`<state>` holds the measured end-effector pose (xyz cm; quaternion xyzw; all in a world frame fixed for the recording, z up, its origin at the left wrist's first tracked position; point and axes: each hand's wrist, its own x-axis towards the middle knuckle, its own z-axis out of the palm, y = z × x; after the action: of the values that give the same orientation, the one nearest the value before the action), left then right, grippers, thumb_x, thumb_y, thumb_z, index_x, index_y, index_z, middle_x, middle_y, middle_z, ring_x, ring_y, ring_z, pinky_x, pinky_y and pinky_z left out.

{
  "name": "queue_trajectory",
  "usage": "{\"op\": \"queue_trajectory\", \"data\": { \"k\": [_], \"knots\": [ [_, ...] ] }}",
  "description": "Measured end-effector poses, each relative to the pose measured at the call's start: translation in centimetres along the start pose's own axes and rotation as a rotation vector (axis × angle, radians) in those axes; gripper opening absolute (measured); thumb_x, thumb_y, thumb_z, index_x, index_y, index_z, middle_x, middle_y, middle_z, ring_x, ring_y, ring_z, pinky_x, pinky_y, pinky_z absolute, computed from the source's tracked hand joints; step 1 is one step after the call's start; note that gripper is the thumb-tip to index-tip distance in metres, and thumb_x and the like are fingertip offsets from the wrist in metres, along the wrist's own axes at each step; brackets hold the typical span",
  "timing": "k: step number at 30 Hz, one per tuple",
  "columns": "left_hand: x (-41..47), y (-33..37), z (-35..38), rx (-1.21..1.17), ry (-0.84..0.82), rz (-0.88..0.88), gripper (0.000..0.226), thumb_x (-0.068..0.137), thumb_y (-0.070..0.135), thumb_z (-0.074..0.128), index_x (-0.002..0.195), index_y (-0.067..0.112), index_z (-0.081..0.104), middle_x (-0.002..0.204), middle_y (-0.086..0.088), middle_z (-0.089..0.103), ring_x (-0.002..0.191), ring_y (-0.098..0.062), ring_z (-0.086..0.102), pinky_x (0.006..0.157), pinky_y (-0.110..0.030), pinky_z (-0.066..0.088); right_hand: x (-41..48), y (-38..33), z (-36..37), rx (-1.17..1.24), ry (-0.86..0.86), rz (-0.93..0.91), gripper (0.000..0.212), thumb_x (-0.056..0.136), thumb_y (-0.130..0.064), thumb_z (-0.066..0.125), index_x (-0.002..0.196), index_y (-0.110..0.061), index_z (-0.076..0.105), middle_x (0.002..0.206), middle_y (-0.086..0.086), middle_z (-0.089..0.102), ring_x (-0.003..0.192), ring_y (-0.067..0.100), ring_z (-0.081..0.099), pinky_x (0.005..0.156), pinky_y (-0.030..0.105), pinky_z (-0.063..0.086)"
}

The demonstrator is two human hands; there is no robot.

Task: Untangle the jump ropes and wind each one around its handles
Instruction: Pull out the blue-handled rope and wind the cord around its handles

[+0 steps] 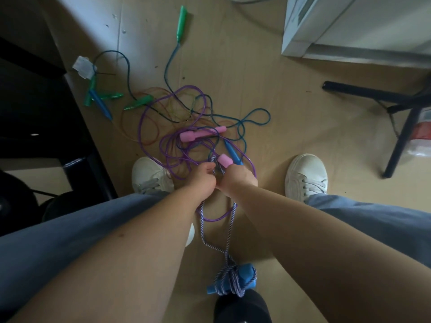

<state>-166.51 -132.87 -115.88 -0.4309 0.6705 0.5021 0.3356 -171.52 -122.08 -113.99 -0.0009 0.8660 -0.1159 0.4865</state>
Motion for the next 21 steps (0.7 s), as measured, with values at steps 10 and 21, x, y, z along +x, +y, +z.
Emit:
{"op": "queue_trajectory", "data": {
  "k": [10, 21],
  "knots": [
    [-0.2, 0.3, -0.6, 0.091, 0.045, -0.040, 0.048, 0.083, 0.013, 0.051, 0.128, 0.025, 0.064, 0.128, 0.003, 0.065, 0.116, -0.021, 0.061, 0.105, -0.037, 0.047, 3.3, -1.0, 1.6, -0.119, 0.070, 0.058, 0.050, 0.088, -0.009, 0.054, 0.133, -0.028, 0.047, 0.108, 0.009, 0.067, 0.105, 0.040, 0.066, 0.086, 0.055, 0.055],
    [0.2, 1.4, 0.9, 0.162, -0.105, 0.065, 0.015, 0.072, 0.028, 0.063, 0.085, 0.020, 0.062, 0.075, -0.008, 0.063, 0.073, -0.027, 0.062, 0.066, -0.030, 0.041, 3.2, -0.9, -6.0, 0.412, 0.078, -0.185, 0.029, 0.091, -0.031, 0.062, 0.075, -0.007, 0.069, 0.070, 0.008, 0.074, 0.068, 0.026, 0.074, 0.069, 0.043, 0.062]
  ]
}}
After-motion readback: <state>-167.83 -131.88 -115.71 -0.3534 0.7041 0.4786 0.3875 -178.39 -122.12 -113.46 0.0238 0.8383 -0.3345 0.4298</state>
